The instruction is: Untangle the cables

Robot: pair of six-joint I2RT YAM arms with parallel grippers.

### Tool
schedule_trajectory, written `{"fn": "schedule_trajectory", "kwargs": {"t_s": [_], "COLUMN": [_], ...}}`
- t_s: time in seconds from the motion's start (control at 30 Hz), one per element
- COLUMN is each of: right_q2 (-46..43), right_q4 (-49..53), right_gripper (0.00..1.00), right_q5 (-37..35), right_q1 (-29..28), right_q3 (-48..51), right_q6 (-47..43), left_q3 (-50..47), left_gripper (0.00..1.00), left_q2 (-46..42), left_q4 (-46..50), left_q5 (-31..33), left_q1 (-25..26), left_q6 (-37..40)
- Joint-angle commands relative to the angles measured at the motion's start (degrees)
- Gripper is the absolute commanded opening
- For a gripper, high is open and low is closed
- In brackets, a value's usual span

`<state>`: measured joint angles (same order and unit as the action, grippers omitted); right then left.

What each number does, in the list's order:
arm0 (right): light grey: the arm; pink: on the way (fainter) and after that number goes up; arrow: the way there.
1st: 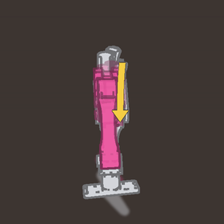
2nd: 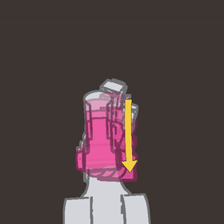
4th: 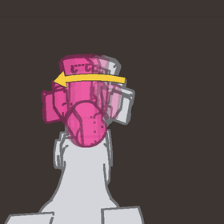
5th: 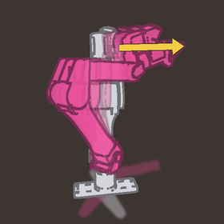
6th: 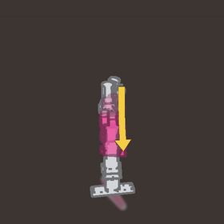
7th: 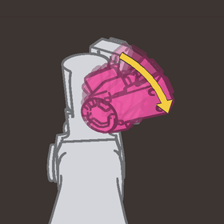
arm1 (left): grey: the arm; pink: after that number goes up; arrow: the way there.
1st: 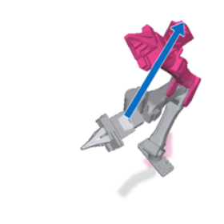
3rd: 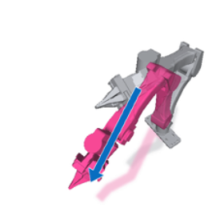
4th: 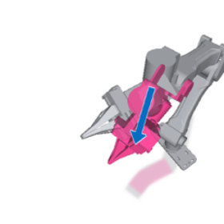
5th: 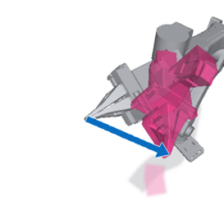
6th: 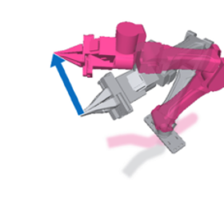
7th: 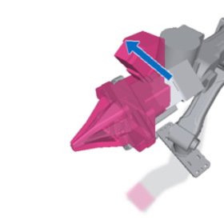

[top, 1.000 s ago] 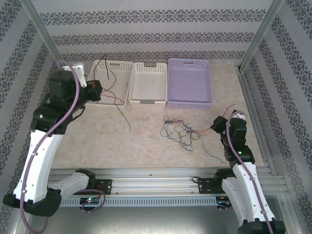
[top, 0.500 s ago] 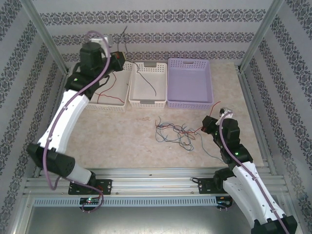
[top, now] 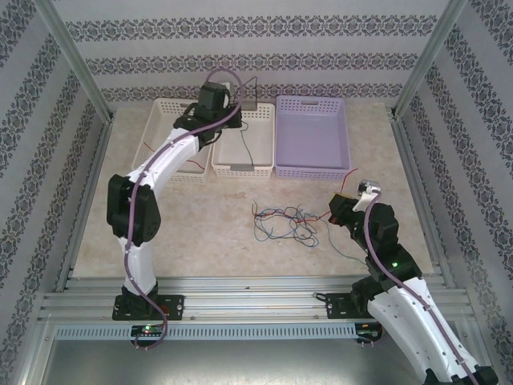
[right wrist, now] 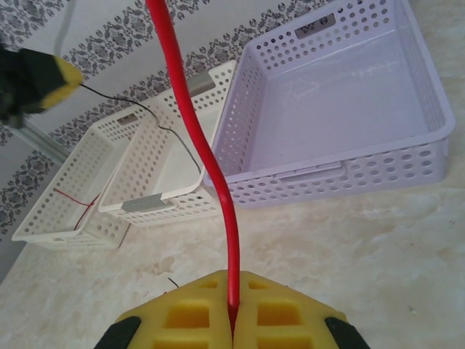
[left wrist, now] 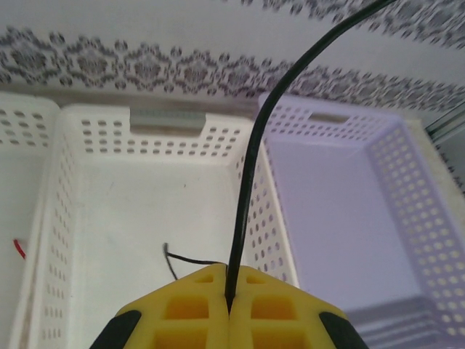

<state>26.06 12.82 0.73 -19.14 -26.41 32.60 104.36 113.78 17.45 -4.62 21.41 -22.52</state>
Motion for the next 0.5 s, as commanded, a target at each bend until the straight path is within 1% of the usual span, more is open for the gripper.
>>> {"fn": "schedule_trajectory", "kwargs": {"t_s": [0.0,0.07,0.3,0.4,0.47], "right_q2": [-1.05,-1.41,-1.38,-1.40,-1.70], "right_q4": [1.70,1.79,0.69,0.72,0.68], "right_gripper": [0.00,0.00,0.00,0.00,0.00], "right_q5": [-0.16,-0.29,-0.22,-0.82,-1.84], "right_q1": [-0.90,-1.07,-1.43,-1.51,-1.59], "right_q3": [-1.56,-1.39,-1.31,-1.61,-1.71], "right_q6": [-1.33,-1.33,-0.36,-0.03,0.27], "left_q3": [1.12,1.11,1.46,1.21,1.20], "left_gripper": [0.00,0.00,0.00,0.08,0.17], "left_q2": [2.03,3.79,7.11,7.45,7.68], "left_q4": [-2.78,-1.98,1.22,2.34,3.00], "left_q5": [1.05,0.38,0.98,1.50,0.65], "left_q1": [0.66,1.11,2.22,2.15,2.15], "left_q6": [-0.20,-0.56,-1.09,-1.08,-0.86]}}
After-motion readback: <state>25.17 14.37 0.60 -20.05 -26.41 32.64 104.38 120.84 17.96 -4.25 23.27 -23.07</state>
